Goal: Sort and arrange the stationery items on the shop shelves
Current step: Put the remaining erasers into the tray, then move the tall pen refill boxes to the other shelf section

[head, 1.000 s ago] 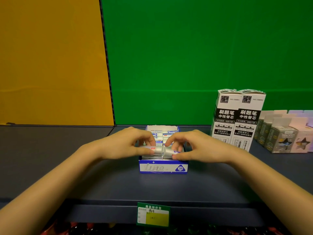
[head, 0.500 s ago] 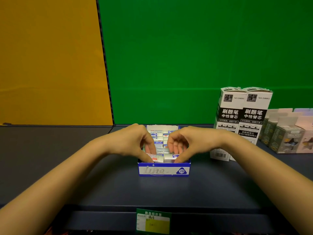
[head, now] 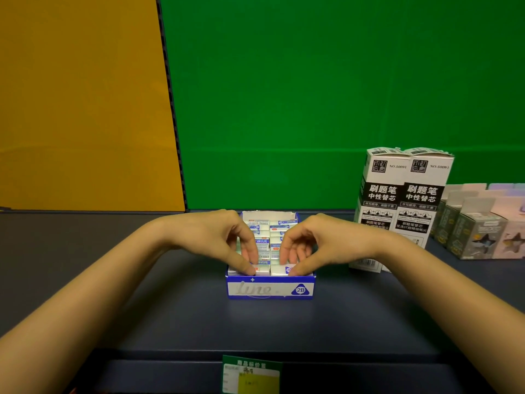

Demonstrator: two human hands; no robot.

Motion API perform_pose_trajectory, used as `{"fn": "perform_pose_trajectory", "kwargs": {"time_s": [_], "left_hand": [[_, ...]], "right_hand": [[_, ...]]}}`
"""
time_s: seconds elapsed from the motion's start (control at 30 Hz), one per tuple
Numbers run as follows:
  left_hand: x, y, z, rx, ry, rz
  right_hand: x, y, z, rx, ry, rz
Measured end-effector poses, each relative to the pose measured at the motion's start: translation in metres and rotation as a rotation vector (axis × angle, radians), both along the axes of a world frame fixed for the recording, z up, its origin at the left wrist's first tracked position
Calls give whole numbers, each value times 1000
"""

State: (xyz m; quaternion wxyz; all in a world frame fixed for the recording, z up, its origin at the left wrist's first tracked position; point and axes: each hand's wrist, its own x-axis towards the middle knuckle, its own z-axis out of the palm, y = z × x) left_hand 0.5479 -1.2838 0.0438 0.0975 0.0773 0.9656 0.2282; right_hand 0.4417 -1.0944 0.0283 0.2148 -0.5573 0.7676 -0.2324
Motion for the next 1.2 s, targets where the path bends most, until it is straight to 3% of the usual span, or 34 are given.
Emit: {"fn": "perform_pose_trajectory", "kwargs": {"time_s": [0.47,0.7,0.83,0.97,1.07,1.2], "left_hand": [[6,1,-12,22,132,17],[22,8,-19,-4,249,74],[27,15,-20,-21,471,149],[25,36,-12,165,727,208],[18,62,-8,342,757,193],[-2,97,-10,387,702,187]], "right_hand": [[4,9,-7,-132,70,-77],[17,16,-14,-205,223,-147],[25,27,-16,-321,298,-236],[33,60,-14,-480,319,-367],[35,92,-11,-615,315,-479],[20,130,-13,-798,280,-720]]}}
